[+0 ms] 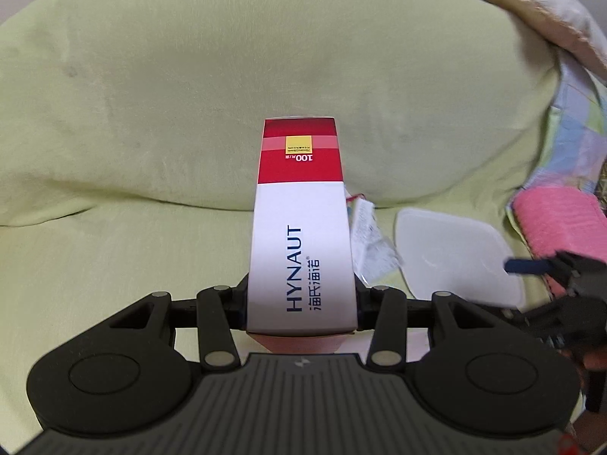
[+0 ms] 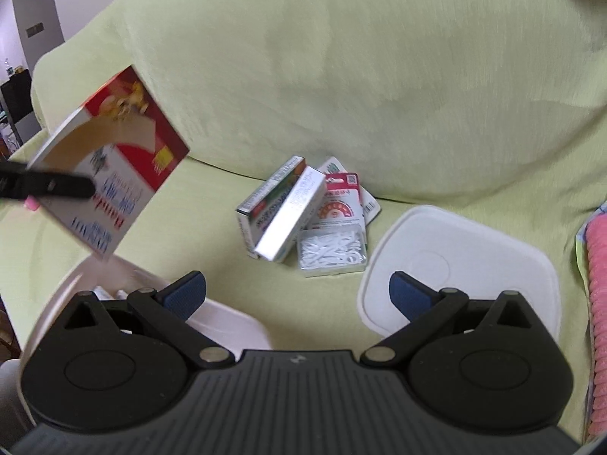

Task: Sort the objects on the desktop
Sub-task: 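Carry the HYNAUT box over the white bin and lower it in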

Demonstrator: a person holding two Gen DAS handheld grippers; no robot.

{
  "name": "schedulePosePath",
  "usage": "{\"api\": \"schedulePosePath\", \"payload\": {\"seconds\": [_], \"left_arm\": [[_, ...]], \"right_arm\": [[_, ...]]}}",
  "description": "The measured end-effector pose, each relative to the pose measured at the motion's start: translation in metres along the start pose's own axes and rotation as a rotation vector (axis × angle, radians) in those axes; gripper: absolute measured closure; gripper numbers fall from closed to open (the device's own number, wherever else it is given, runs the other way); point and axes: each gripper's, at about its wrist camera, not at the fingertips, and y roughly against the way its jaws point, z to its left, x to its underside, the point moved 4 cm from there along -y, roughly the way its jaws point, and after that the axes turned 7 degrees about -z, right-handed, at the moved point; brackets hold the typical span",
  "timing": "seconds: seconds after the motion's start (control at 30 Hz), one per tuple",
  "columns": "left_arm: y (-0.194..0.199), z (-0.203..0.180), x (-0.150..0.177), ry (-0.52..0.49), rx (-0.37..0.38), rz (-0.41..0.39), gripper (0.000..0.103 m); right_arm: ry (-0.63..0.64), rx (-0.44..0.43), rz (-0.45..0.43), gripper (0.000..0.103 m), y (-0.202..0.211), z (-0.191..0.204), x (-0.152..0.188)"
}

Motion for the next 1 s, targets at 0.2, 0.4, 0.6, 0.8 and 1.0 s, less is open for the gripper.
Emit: {"api": "schedulePosePath", "payload": {"seconds": [0.2, 0.4, 0.6, 0.8, 1.0], "left_arm": [[0.045, -0.022, 0.037, 0.051, 0.015, 0.014, 0.054], [0.067, -0.046, 0.067, 0.045, 0.01, 0.026, 0.054], [0.072, -0.061, 0.083, 0.027, -0.007, 0.043, 0.054], [0.06, -0.081, 0.099, 0.009, -0.045, 0.067, 0.054], [0.039, -0.09, 0.114, 0.004, -0.093, 0.103, 0.054]], "right_arm": [[0.004, -0.013, -0.023, 0.001, 0.024, 0.02, 0.002], [-0.009, -0.014, -0.034, 0.001, 0.044, 0.03, 0.012], [-0.01, 0.007, -0.032, 0.001, 0.061, 0.029, 0.021], [-0.024, 0.025, -0.043, 0.001, 0.071, 0.022, 0.025], [-0.033, 0.034, -0.037, 0.001, 0.074, 0.017, 0.033]]}}
